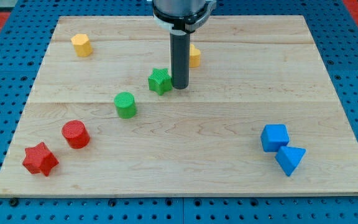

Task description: Move your arm towards green circle

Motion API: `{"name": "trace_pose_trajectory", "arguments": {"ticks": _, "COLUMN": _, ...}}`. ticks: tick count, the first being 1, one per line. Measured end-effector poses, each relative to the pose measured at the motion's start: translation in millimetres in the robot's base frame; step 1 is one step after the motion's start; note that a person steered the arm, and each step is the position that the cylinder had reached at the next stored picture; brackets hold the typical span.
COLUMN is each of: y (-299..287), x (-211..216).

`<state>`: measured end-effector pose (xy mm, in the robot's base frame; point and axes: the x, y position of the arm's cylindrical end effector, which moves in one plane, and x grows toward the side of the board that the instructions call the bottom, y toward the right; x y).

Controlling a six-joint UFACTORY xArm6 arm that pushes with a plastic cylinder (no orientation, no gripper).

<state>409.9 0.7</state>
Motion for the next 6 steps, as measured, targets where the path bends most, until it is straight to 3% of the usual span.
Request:
{"name": "trace_pose_trajectory", "arguments": {"ticks": 1, "y": 19.7, "x": 13.9}}
{"name": "trace_pose_trajectory", "arguments": {"ticks": 3, "y": -18.4, "x": 74.3}}
{"name": "trace_pose_trajectory", "arguments": {"ticks": 4, "y": -65.7, "x": 70.5}}
{"name": "trace_pose_trajectory", "arguments": {"ticks": 6, "y": -70.8, "x": 68.7}}
